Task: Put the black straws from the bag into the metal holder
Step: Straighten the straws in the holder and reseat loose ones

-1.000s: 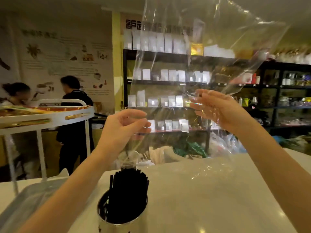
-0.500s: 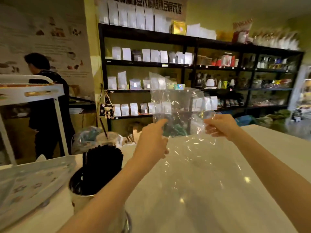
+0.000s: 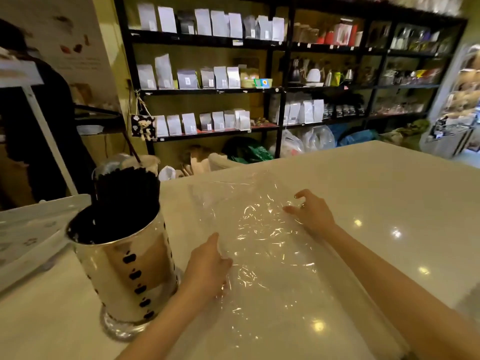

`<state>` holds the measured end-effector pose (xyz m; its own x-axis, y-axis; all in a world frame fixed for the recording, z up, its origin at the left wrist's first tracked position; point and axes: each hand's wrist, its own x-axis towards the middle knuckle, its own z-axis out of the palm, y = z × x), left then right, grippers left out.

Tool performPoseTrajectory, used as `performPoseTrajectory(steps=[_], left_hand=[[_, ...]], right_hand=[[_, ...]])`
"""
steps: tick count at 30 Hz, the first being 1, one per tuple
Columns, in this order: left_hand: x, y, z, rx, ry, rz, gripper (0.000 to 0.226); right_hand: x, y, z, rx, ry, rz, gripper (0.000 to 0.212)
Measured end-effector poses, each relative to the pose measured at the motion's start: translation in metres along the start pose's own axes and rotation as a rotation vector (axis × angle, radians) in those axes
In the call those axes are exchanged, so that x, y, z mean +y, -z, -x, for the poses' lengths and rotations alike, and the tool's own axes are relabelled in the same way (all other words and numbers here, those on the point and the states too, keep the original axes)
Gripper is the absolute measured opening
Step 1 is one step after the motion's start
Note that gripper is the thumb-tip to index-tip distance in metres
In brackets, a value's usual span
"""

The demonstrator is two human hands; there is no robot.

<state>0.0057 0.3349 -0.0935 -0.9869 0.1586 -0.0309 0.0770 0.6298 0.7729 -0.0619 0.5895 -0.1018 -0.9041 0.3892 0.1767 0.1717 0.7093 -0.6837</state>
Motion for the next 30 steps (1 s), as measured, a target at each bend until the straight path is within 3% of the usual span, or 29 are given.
performPoseTrajectory(steps=[4,7,10,12,17,22,25,30], left_hand=[[-0.006,0.002,0.004,-0.096,0.012,-0.285,0.048],[-0.005,0.001,0.011,-0.114,-0.01,-0.573,0.035],[-0.002,-0.006,0.024,-0.095,-0.119,-1.018,0.03],[-0.005,-0.012,0.027,-0.059,-0.169,-1.151,0.033],[-0.015,-0.015,0.02,-0.007,-0.177,-1.093,0.046],[-0.016,-0.009,0.027,-0.053,-0.147,-1.081,0.045],[-0.008,-0.001,0.031,-0.118,-0.127,-0.931,0.054],[0.028,0.053,0.046,-0.015,-0.443,-0.507,0.051]], right_hand=[[0.004,-0.017,0.01,0.002,0.113,0.333,0.051],[0.006,-0.022,0.015,0.05,0.168,0.451,0.038],[0.011,-0.027,0.016,0.156,0.361,0.525,0.022],[0.015,-0.03,0.015,0.152,0.485,0.596,0.018],[0.019,-0.027,0.015,0.089,0.436,0.575,0.027],[0.018,-0.021,0.017,0.001,0.391,0.506,0.029],[-0.003,-0.017,0.022,-0.005,0.352,0.41,0.028],[-0.083,-0.013,0.056,-0.093,0.478,-0.072,0.022]])
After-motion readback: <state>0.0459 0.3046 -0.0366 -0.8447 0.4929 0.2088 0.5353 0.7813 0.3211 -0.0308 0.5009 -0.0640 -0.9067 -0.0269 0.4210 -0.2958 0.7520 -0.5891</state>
